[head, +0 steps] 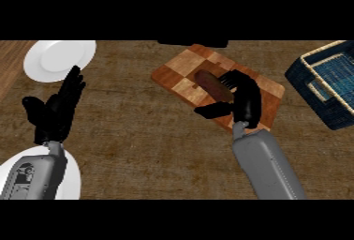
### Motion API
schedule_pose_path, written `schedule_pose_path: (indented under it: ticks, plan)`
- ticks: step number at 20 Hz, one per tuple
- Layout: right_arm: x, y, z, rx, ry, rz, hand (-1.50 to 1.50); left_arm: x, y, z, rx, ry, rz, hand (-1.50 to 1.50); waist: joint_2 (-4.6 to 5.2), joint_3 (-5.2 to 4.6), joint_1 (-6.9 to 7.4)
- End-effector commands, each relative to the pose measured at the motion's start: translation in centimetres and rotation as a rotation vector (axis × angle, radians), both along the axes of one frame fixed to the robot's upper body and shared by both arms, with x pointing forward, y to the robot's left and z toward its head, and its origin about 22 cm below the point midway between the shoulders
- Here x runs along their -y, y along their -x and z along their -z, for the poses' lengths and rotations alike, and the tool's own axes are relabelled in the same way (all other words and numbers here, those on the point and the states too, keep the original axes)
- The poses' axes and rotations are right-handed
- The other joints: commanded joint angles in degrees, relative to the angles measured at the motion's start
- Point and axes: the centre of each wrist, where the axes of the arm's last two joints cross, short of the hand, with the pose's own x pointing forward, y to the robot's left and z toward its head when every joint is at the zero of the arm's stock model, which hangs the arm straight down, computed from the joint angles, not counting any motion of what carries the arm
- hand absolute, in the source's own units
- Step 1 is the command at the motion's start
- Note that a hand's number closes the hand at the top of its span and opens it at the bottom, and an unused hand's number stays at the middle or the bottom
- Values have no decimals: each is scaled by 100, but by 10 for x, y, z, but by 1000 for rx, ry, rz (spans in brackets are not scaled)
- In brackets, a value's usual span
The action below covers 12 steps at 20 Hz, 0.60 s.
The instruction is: Pick the sweet potato from the cutting board and place it in the basket
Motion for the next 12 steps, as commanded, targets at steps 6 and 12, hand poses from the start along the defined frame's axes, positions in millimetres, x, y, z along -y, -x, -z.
schedule_pose_path:
  ticks: [6,12]
  plan:
    - [-44,-59,-62,268,-5,129,150,-25,10,1,-10,-6,-29,0,-54,-20,-230]
    - [-49,-86,-140,233,25,217,150,-22,8,9,-18,-14,-60,0,-77,-23,-377]
